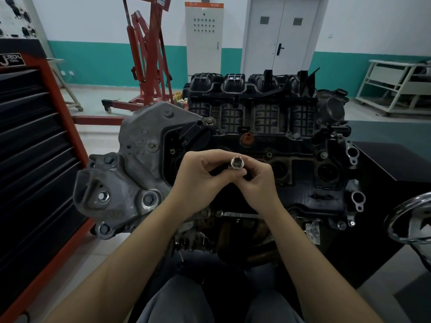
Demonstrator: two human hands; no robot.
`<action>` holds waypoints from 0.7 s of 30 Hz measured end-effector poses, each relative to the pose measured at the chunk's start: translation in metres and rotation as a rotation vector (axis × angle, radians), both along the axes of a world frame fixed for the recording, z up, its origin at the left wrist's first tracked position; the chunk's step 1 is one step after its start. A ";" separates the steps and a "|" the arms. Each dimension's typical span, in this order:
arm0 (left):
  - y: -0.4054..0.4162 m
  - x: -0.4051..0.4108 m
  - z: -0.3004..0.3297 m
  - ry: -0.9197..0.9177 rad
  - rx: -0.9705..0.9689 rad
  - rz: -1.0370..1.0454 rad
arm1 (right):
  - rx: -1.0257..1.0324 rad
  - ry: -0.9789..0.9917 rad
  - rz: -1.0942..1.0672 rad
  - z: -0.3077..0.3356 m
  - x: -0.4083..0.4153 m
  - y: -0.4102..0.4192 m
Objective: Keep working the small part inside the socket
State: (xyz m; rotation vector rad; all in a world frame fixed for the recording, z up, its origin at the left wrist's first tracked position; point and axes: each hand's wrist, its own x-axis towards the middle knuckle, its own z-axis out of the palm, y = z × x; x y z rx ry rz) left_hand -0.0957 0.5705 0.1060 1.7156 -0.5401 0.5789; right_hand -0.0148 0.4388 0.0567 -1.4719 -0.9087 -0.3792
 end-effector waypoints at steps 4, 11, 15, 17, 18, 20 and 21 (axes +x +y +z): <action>-0.002 -0.002 0.001 0.002 0.038 -0.002 | 0.044 0.071 -0.001 0.000 -0.001 0.000; -0.002 -0.002 0.001 -0.032 0.041 0.042 | 0.002 0.024 -0.016 0.001 0.000 -0.001; -0.001 -0.002 0.001 -0.019 0.024 -0.009 | 0.021 0.055 -0.016 0.000 0.000 0.000; -0.002 -0.002 0.002 -0.035 0.040 0.043 | 0.032 0.088 -0.004 -0.001 0.000 0.001; -0.003 -0.002 0.002 -0.039 0.040 0.069 | 0.032 0.089 -0.004 -0.001 0.001 0.002; -0.004 -0.002 0.002 -0.031 0.029 0.088 | 0.025 0.060 -0.013 -0.001 0.002 0.002; -0.004 -0.002 0.003 -0.026 0.027 0.080 | 0.017 0.042 -0.011 -0.001 0.001 0.001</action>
